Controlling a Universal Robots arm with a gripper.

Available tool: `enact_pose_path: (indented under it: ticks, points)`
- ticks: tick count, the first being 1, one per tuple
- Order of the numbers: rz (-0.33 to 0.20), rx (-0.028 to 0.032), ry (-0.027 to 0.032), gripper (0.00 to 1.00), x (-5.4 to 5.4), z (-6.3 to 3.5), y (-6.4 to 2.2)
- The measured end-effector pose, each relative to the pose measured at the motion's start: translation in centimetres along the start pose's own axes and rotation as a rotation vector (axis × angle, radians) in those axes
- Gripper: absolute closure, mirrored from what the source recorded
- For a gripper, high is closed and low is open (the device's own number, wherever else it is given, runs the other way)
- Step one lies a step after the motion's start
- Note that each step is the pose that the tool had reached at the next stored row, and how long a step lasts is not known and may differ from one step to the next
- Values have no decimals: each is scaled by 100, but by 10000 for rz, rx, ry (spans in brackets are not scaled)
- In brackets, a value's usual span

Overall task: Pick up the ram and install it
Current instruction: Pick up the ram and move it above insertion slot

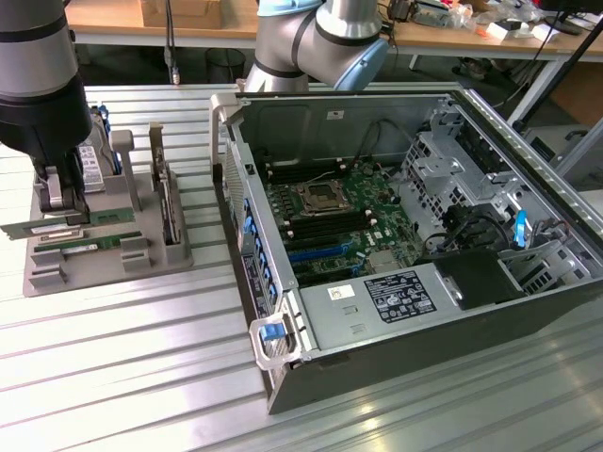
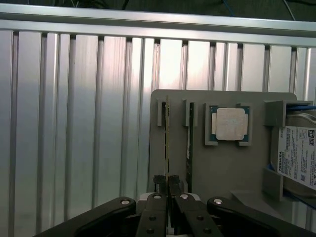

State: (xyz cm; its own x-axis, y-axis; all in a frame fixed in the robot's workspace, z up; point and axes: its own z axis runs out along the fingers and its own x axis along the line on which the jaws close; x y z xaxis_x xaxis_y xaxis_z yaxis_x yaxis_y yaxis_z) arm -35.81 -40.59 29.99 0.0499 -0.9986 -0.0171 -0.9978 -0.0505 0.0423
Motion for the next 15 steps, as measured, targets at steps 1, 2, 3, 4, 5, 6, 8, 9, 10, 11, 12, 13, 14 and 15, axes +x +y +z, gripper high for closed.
enact_pose_path:
  ticks: [1,2,3,4,5,6,8,9,10,11,12,13,14,15]
  points:
    - [0,-1,0,87,0,-6,0]
    - [0,0,0,87,0,-11,0]
    - [0,-1,0,87,0,-18,1]
    - [0,-1,1,87,0,-23,1]
    - [0,-1,0,87,-1,-30,1]
    - [0,0,0,87,-1,-36,2]
    - [0,-1,1,87,-1,-42,2]
    - [0,0,0,87,-1,-48,2]
    - [0,-1,0,87,-1,-51,2]
    - [0,-1,0,87,-1,-55,2]
    - [0,-1,0,87,-1,-60,3]
    - [0,-1,0,87,-1,-67,3]
    - [0,0,0,87,-1,-71,3]
    - [0,-1,0,87,-1,-76,3]
